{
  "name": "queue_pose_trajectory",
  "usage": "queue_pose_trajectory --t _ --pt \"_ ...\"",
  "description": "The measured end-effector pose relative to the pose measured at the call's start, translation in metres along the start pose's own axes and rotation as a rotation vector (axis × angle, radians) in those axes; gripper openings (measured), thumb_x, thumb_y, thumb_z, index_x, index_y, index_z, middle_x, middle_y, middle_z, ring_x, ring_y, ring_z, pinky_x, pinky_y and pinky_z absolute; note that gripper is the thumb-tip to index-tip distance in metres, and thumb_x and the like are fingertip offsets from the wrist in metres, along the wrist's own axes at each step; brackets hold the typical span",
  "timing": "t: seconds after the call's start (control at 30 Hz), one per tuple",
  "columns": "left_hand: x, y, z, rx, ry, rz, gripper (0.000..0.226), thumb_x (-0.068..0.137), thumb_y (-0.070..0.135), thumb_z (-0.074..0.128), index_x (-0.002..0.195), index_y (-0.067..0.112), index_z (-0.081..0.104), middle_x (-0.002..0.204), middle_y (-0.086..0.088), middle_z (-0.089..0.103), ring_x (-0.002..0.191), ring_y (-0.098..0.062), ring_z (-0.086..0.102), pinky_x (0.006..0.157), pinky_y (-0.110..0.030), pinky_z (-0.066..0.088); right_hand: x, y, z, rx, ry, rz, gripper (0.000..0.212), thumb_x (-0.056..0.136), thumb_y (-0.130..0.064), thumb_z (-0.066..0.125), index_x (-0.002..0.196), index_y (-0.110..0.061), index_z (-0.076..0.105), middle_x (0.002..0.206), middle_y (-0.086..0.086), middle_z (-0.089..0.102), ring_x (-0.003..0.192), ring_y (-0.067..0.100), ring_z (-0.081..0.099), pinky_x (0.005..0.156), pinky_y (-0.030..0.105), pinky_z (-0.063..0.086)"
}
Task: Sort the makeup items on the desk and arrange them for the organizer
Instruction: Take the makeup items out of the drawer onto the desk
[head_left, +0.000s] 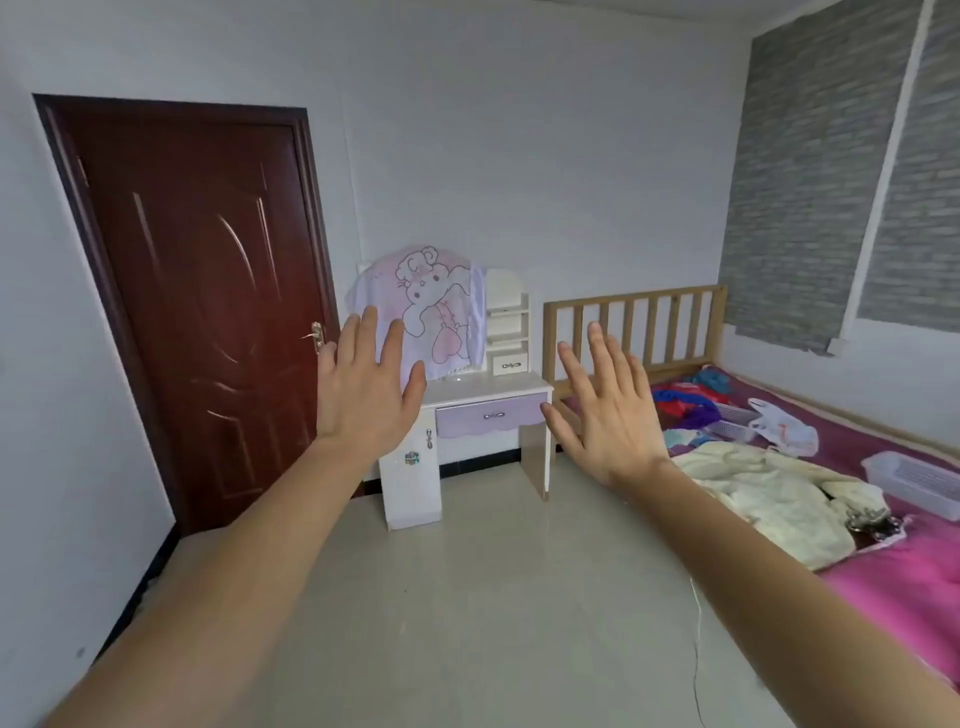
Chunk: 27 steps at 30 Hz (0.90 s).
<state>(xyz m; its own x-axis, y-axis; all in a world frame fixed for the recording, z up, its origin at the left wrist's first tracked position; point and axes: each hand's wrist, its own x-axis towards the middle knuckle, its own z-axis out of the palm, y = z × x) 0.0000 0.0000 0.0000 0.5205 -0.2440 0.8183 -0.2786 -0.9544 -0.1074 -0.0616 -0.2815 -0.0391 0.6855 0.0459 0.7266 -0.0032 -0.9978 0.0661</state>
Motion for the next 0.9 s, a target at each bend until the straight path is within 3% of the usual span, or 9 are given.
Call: queue_pose_trajectory --t 0.23,0.33,0.43,0.53,0.67,0.77,0.9 --pt "0.048 -0.042 0.154 0.024 -0.101 -0.049 0.064 0.100 0.052 0.024 0.151 0.015 0.039 0.156 -0.023 0.031 0.145 -0.039 0.027 0.111 -0.062 0.024 0.079 -0.023 0.156 0.008 -0.127 0.023 0.072 0.100 -0.064 0.023 0.160 -0.027 0.009 0.166 0.016 -0.006 0.154 0.034 0.001 0.123 0.054 0.011" --pt "0.073 -0.057 0.217 0.019 -0.150 -0.031 0.064 0.100 0.052 0.024 0.150 0.015 0.040 0.156 -0.023 0.031 0.144 -0.040 0.028 0.110 -0.063 0.025 0.114 -0.023 0.212 0.017 -0.161 0.047 0.068 0.101 -0.057 0.027 0.159 -0.025 0.016 0.166 0.018 0.001 0.153 0.037 0.008 0.121 0.056 0.017" --pt "0.092 -0.059 0.275 -0.048 -0.219 -0.059 0.064 0.100 0.051 0.027 0.149 0.013 0.042 0.154 -0.024 0.034 0.143 -0.041 0.031 0.108 -0.062 0.026 0.142 -0.015 0.257 0.014 -0.214 0.079 0.070 0.100 -0.061 0.023 0.160 -0.026 0.013 0.166 0.017 0.001 0.153 0.037 0.006 0.123 0.052 0.011" --pt "0.094 -0.052 0.342 -0.133 -0.252 -0.078 0.063 0.099 0.050 0.031 0.147 0.011 0.045 0.153 -0.025 0.037 0.141 -0.042 0.034 0.108 -0.060 0.027 0.162 0.003 0.304 -0.008 -0.235 0.083 0.073 0.100 -0.064 0.022 0.160 -0.026 0.007 0.166 0.018 0.002 0.153 0.036 0.005 0.124 0.051 0.010" --pt "0.090 -0.036 0.441 -0.199 -0.402 -0.116 0.064 0.098 0.050 0.029 0.145 0.011 0.048 0.151 -0.025 0.040 0.138 -0.042 0.039 0.106 -0.062 0.031 0.175 0.041 0.389 0.000 -0.303 0.105 0.074 0.099 -0.063 0.028 0.160 -0.023 0.014 0.165 0.020 0.010 0.152 0.038 0.015 0.122 0.052 0.016" --pt "0.101 -0.021 0.525 -0.189 -0.518 -0.158 0.066 0.097 0.051 0.028 0.145 0.011 0.049 0.150 -0.024 0.043 0.136 -0.041 0.041 0.104 -0.063 0.034 0.193 0.075 0.471 0.027 -0.357 0.140 0.073 0.098 -0.062 0.031 0.158 -0.020 0.023 0.164 0.022 0.015 0.147 0.041 0.026 0.118 0.053 0.023" --pt "0.144 0.002 0.640 -0.113 -0.673 -0.196 0.072 0.096 0.055 0.017 0.149 0.015 0.044 0.156 -0.018 0.037 0.143 -0.037 0.035 0.109 -0.062 0.030 0.236 0.125 0.576 0.090 -0.467 0.200 0.073 0.097 -0.059 0.031 0.158 -0.021 0.021 0.162 0.023 0.017 0.145 0.043 0.030 0.114 0.054 0.030"
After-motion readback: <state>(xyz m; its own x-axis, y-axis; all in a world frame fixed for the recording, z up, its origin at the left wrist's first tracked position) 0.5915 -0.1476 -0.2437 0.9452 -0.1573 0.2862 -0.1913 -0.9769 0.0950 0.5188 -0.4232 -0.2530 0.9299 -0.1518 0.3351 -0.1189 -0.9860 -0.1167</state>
